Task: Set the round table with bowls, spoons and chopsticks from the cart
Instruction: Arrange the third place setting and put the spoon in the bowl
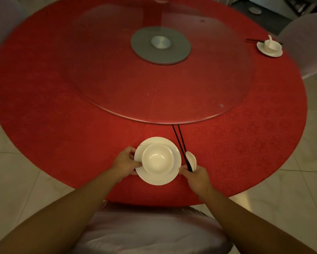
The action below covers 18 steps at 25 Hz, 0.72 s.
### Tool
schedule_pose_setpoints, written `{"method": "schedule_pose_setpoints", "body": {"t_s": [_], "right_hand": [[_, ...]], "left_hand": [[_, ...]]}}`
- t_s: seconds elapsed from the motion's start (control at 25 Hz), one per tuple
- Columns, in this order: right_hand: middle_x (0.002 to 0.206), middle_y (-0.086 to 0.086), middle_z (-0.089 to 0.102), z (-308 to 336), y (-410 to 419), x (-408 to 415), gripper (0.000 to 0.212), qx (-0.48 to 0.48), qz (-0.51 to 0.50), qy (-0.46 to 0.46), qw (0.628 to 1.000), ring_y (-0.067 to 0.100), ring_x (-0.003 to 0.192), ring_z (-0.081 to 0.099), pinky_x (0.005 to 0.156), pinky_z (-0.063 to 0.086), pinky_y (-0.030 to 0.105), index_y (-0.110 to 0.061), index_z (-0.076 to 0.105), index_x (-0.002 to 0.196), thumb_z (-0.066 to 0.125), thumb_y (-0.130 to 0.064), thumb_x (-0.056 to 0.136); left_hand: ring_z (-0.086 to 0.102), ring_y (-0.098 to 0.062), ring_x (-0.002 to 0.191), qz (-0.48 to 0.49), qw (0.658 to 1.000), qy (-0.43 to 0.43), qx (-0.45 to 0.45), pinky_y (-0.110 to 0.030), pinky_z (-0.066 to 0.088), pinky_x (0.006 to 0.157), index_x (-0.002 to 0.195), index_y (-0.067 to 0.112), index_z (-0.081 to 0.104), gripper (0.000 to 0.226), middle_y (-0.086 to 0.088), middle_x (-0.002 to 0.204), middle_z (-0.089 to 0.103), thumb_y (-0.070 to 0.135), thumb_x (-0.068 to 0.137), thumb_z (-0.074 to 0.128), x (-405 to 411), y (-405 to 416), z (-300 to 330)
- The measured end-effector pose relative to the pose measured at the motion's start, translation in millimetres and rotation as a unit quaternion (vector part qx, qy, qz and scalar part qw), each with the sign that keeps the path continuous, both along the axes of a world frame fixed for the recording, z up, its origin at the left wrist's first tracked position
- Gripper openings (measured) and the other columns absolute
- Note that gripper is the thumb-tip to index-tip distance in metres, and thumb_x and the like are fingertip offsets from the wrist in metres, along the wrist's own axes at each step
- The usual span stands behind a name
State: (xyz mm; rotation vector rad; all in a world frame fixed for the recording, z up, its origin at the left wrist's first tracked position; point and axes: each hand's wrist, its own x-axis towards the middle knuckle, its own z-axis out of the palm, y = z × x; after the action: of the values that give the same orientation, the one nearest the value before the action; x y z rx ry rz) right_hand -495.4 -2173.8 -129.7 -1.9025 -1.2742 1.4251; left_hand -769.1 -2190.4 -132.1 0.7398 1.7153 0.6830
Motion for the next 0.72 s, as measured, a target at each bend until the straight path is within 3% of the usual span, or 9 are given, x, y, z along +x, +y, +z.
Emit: {"method": "schedule_pose_setpoints", "body": {"t_s": [0.24,0.36,0.44,0.56,0.64,0.72], "right_hand": [[0.078,0.006,0.078,5.8,1.8,-3.2,0.033,-0.009,-0.008,-0.023,1.0,0.014,0.066,0.067,0.059,0.046,0.026,-0.008,0.079,0.08,0.066,-0.033,0.096],[0.075,0.002,0.077,12.9,0.2,-1.7,0.036,-0.002,-0.035,-0.031,0.999,0.013,0.065,0.066,0.058,0.044,0.026,-0.011,0.077,0.081,0.059,-0.037,0.099],[0.072,0.001,0.075,17.8,-1.1,2.1,0.039,-0.009,-0.059,-0.011,0.998,0.011,0.054,0.061,0.05,0.045,0.026,-0.01,0.075,0.082,0.055,-0.039,0.101],[0.072,0.002,0.072,28.6,-0.2,7.3,0.044,-0.043,-0.067,0.068,0.995,0.01,0.048,0.055,0.043,0.046,0.027,-0.008,0.075,0.088,0.052,-0.042,0.102],[0.073,0.001,0.07,37.3,3.7,6.9,0.045,-0.06,-0.05,0.116,0.99,0.011,0.055,0.057,0.05,0.049,0.028,-0.008,0.077,0.092,0.051,-0.043,0.102],[0.075,0.001,0.07,46.4,8.4,2.4,0.046,-0.082,-0.041,0.161,0.983,0.012,0.061,0.061,0.059,0.053,0.03,-0.01,0.079,0.094,0.05,-0.046,0.102]], "left_hand": [[0.07,-0.02,0.075,-0.014,0.997,0.072,0.02,-0.037,0.062,0.057,0.113,0.016,0.064,0.043,-0.007,0.097,0.07,0.011,0.075,0.084,5.3,4.1,-2.7],[0.068,-0.025,0.088,-0.044,0.989,0.139,0.018,-0.036,0.056,0.071,0.131,0.014,0.059,0.061,-0.009,0.109,0.069,0.021,0.077,0.085,1.8,3.9,0.9],[0.064,-0.025,0.097,-0.001,0.982,0.187,0.001,-0.032,0.049,0.08,0.137,0.011,0.054,0.064,-0.009,0.112,0.065,0.028,0.082,0.082,-2.3,4.0,10.8],[0.063,-0.02,0.09,0.062,0.978,0.192,0.061,-0.031,0.046,0.073,0.114,0.017,0.064,0.033,-0.001,0.101,0.067,0.03,0.086,0.076,0.4,0.1,43.0],[0.067,-0.016,0.085,0.007,0.988,0.114,0.102,-0.029,0.049,0.068,0.091,0.026,0.072,0.006,0.004,0.091,0.072,0.029,0.086,0.074,14.2,-4.7,67.9],[0.069,-0.01,0.072,-0.101,0.992,0.021,0.078,-0.025,0.054,0.061,0.084,0.028,0.077,0.006,0.004,0.085,0.075,0.032,0.085,0.073,39.8,-12.3,84.0]]}}
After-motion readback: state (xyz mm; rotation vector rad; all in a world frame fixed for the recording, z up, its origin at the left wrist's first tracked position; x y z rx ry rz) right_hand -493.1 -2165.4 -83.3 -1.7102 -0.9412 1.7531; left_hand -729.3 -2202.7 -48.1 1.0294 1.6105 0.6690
